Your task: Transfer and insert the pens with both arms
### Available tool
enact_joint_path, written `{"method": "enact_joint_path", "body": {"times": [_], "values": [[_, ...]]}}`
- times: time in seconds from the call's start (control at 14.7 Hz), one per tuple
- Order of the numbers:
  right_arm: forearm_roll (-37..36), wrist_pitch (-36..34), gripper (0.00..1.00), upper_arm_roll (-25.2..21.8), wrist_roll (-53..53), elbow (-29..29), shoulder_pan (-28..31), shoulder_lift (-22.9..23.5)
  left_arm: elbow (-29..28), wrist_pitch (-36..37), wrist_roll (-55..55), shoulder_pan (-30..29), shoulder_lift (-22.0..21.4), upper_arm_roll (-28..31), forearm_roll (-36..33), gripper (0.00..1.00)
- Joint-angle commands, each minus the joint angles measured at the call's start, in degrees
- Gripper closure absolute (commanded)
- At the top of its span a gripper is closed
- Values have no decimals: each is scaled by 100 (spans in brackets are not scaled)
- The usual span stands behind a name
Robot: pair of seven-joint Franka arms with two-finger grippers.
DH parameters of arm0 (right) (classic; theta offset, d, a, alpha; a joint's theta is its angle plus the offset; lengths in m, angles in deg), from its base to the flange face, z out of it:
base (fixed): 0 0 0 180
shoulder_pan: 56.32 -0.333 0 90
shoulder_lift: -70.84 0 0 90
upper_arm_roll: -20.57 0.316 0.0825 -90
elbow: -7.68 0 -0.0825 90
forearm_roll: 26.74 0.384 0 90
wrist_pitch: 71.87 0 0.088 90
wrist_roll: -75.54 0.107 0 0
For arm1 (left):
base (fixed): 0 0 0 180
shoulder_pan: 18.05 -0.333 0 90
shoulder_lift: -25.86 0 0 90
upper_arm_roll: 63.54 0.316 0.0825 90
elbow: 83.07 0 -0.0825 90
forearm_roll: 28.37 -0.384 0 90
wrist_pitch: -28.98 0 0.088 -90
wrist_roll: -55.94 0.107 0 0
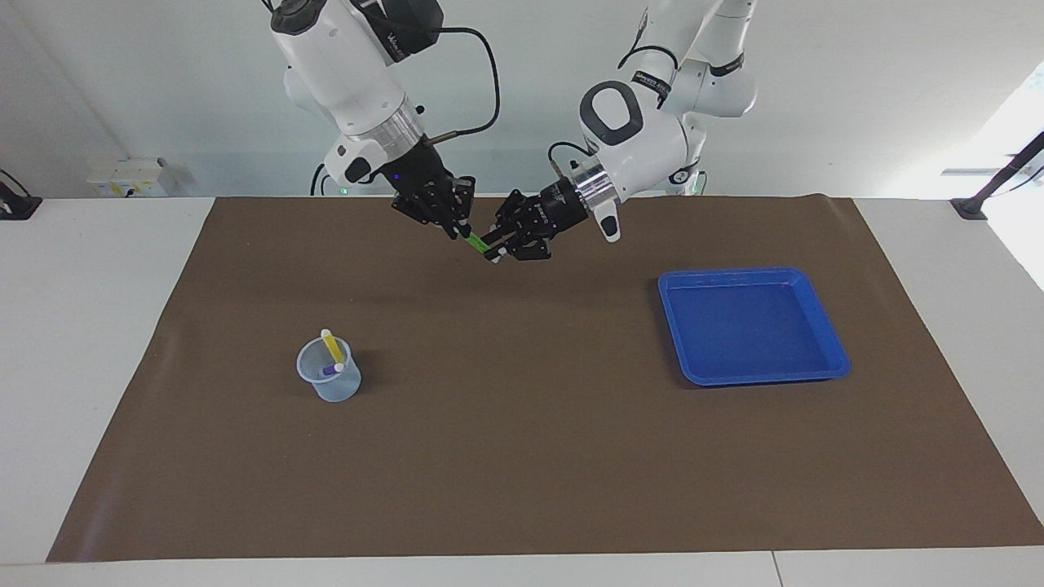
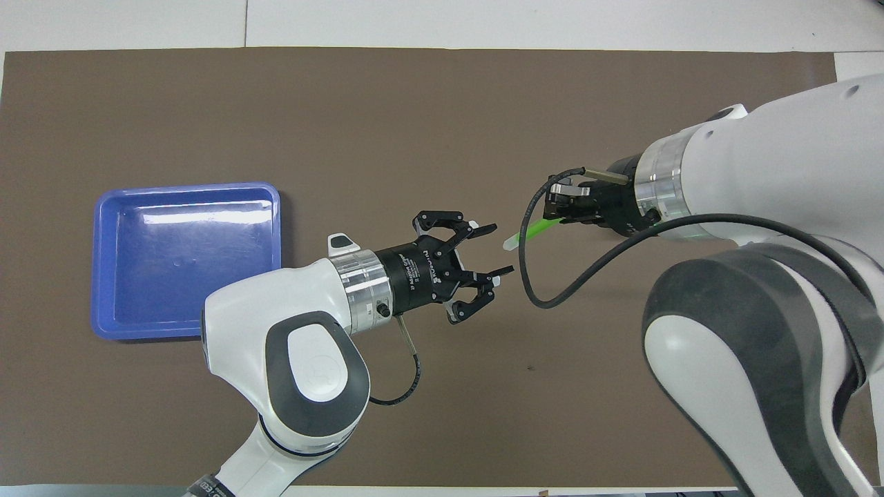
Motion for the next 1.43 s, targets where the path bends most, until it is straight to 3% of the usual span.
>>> {"method": "enact_joint_path", "body": {"times": [0.0,0.34,0.61,0.75,1.09,1.16,1.23,1.3,1.36], "values": [[-386,158,100,-226,-856,350,94,-197,-216,-95,371,-34,-139,99,1,0],[-1098,992,100,-807,-2614,755,94,-154,-225,211,451,-658,-68,99,-2113,0],[-1293,1424,100,-1193,-3547,763,111,163,106,2239,486,-1852,-42,91,-4835,0],[-1293,1441,100,-1352,-3584,929,103,155,371,2943,670,-2239,54,99,-5778,0],[-1293,1880,100,-1431,-3601,1369,112,128,863,4078,2811,-2995,168,108,-7273,0],[-1293,1907,96,-1440,-3592,1370,112,128,1108,4359,3285,-3154,256,108,-7651,0],[-1293,1916,45,-1431,-3540,1370,112,137,1371,4631,3804,-3251,335,108,-7950,0],[-1284,1925,15,-1431,-3522,1344,112,145,1600,4851,4348,-3330,388,117,-8145,0],[-1266,1916,1,-1440,-3522,1309,112,163,1829,5028,4841,-3435,397,117,-8347,0]]}}
